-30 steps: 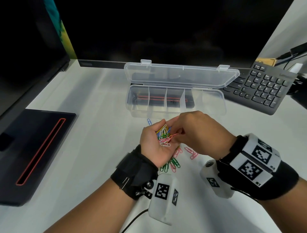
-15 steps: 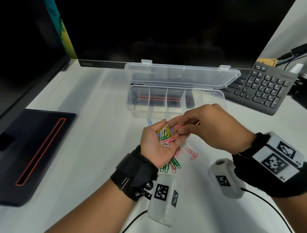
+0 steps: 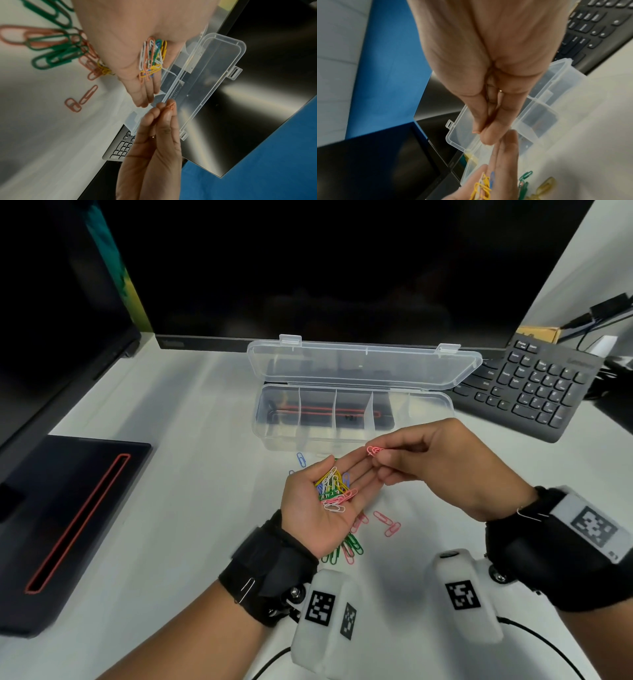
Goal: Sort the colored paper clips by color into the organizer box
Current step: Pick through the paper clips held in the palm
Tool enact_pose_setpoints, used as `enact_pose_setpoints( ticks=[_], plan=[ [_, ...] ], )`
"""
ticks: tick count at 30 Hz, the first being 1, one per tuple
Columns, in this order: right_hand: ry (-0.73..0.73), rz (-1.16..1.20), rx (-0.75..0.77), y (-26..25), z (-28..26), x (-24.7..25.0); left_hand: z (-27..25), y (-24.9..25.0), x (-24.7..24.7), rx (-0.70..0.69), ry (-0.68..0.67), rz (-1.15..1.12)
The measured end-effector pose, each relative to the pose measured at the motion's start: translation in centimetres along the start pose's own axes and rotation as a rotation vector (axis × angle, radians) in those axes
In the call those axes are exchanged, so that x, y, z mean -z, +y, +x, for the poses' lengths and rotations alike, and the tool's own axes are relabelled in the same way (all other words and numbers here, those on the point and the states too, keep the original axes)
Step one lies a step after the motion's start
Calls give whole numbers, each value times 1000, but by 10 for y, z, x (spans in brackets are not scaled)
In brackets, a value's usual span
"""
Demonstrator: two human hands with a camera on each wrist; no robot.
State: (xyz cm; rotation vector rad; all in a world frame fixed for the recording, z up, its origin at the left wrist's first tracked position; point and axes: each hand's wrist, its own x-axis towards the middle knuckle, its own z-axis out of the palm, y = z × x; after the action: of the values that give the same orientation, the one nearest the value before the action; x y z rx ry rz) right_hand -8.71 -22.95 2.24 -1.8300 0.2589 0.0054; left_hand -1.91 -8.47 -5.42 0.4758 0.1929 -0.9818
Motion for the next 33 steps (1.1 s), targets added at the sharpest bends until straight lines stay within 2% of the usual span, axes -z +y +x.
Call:
enact_pose_setpoints(
  ticks=[2,6,11,18,23,28,33],
  plan=[
    [-1,98,-3,1,-2,4,3,-1,-2,7,13,-8],
    [48,107,-5,3,-6,13,8,-2,-17,-9,20,57],
    [185,99,-52,5,-11,26,14,10,-28,-50,22,77],
    [446,52,-43,14,8,43,13,-6,-16,38,15,96],
    [563,-324,-54,24,25,44,11,0,-14,31,-12,84],
    [604,-622,-27,21,36,45,9,1,-15,37,-20,69],
    [433,-891,-128,20,35,44,8,1,-16,17,-32,43]
  ],
)
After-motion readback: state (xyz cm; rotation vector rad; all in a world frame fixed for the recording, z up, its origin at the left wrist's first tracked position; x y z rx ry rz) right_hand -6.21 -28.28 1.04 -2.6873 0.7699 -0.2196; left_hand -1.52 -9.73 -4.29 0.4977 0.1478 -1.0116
